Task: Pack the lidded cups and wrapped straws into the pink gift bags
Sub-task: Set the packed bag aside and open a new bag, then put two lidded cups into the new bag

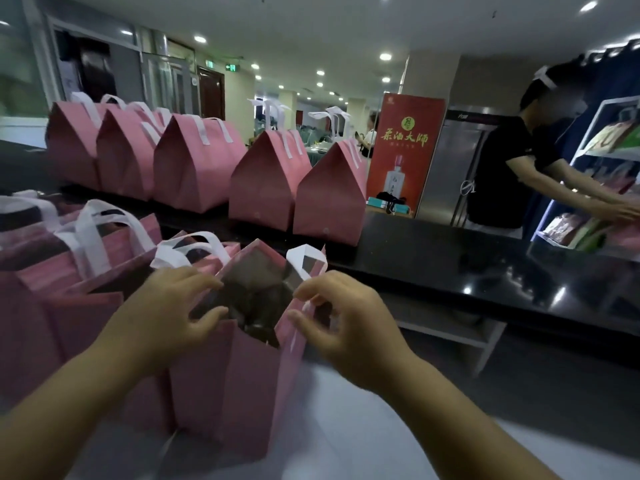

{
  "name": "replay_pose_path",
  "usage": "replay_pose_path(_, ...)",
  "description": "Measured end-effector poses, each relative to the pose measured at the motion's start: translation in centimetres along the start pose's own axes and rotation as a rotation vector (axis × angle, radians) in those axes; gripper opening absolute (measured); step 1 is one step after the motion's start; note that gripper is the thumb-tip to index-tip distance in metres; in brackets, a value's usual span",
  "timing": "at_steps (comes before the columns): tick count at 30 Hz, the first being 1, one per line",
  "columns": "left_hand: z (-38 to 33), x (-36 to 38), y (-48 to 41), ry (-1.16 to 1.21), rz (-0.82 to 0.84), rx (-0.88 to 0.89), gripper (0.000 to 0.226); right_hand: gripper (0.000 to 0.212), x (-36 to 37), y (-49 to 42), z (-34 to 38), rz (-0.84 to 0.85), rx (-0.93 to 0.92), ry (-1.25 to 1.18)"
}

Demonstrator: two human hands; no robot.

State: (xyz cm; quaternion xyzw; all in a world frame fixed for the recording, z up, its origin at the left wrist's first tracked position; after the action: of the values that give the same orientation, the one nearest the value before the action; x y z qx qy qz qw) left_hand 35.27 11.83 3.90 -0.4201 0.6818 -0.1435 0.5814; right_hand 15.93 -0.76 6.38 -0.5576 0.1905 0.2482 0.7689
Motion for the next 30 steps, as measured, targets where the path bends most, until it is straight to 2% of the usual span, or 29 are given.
replay_pose_path(4, 0.9, 0.3, 2.7, -0.259, 0.204, -0.001, 0.051, 0.031, 1.4, 2.6, 0.8, 0.079, -0.035, 0.07)
replay_pose_path(7, 0.2, 0.2, 3.4, -0.33, 0.232, 0.075, 0.047, 0.037, 2.3, 3.8, 0.9, 0.148, -0.047, 0.179)
replay_pose_path(10, -0.8, -0.3, 3.2, -0.222, 0.153, 0.168, 0.029, 0.036, 2.6, 4.7, 0.7, 0.183, -0.012, 0.284)
replay_pose_path(14, -2.8, -0.9, 2.8, 0.013, 0.109, 0.175, 0.015, 0.035, 1.7, 5.0, 1.0, 0.057, 0.062, 0.304)
replay_pose_path(17, -4.3, -0.4, 2.7, 0.182, 0.097, 0.167, 0.015, 0.035, 1.2, 4.6, 1.4, 0.0, 0.067, 0.317)
replay_pose_path(21, -5.7, 0.4, 2.2, 0.424, 0.049, 0.09, 0.012, 0.054, 1.8, 4.5, 1.2, 0.135, 0.153, 0.283)
replay_pose_path(23, -6.1, 0.7, 1.9, 0.623, 0.123, -0.028, 0.02, 0.055, 2.2, 4.6, 0.9, 0.216, 0.243, 0.251)
replay_pose_path(25, -6.1, 0.8, 1.6, 0.753, 0.198, -0.075, 0.028, 0.044, 2.2, 4.6, 0.7, 0.206, 0.307, 0.238)
replay_pose_path(27, -5.7, 0.6, 1.2, 0.718, 0.189, -0.004, 0.025, 0.035, 1.8, 4.7, 0.4, 0.133, 0.359, 0.25)
replay_pose_path(30, -5.2, 0.2, 0.2, 0.604, 0.062, 0.119, 0.019, 0.04, 0.6, 5.1, -0.4, 0.041, 0.424, 0.285)
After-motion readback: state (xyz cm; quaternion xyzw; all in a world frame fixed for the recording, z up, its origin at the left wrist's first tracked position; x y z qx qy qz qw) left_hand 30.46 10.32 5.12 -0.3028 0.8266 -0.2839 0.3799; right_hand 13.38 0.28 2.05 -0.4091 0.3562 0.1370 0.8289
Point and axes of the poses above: each hand's wrist, its own y-axis away from the middle knuckle, its own x-axis out of the palm, z = x × y, the point moved 2 cm from there along -y, towards the middle knuckle, and after that the axes turned 9 degrees about -z, right-handed, at the moved point
